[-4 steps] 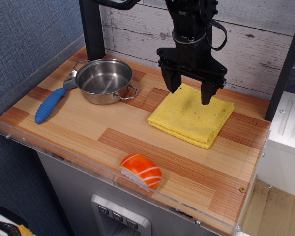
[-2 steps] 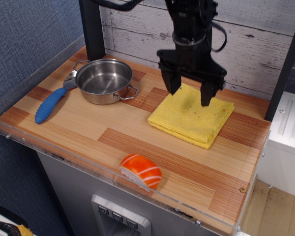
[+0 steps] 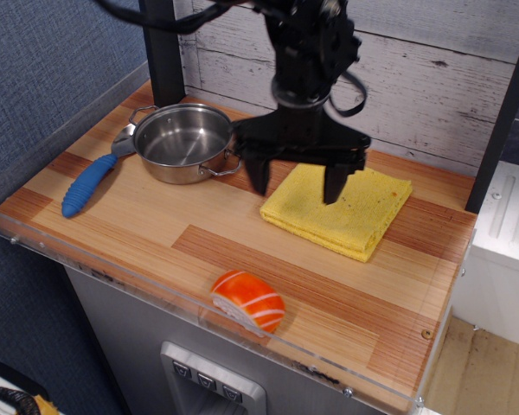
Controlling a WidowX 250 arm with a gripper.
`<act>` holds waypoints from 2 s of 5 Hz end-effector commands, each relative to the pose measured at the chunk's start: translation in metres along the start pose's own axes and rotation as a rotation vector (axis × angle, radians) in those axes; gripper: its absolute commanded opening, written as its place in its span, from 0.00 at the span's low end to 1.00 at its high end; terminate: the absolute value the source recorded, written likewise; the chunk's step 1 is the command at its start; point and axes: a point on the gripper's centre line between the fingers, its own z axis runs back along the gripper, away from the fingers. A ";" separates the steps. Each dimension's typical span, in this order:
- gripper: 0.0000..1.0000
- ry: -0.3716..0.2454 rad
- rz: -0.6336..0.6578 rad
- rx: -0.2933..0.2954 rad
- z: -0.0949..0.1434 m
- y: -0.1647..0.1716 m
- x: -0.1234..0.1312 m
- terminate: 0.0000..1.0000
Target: Move the fish and place it on top of the towel.
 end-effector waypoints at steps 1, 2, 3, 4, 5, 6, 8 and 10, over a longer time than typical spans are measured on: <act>1.00 0.048 0.505 -0.010 0.019 0.003 -0.026 0.00; 1.00 0.087 0.660 -0.008 0.013 0.008 -0.040 0.00; 1.00 0.059 0.692 0.037 0.016 0.017 -0.051 0.00; 1.00 0.045 0.716 0.036 0.024 0.024 -0.057 0.00; 1.00 0.059 0.758 -0.012 0.018 0.026 -0.062 0.00; 1.00 0.074 0.796 -0.018 0.011 0.023 -0.065 0.00; 1.00 0.104 0.850 -0.029 -0.001 0.018 -0.069 0.00; 1.00 0.160 0.862 -0.023 -0.019 0.017 -0.073 0.00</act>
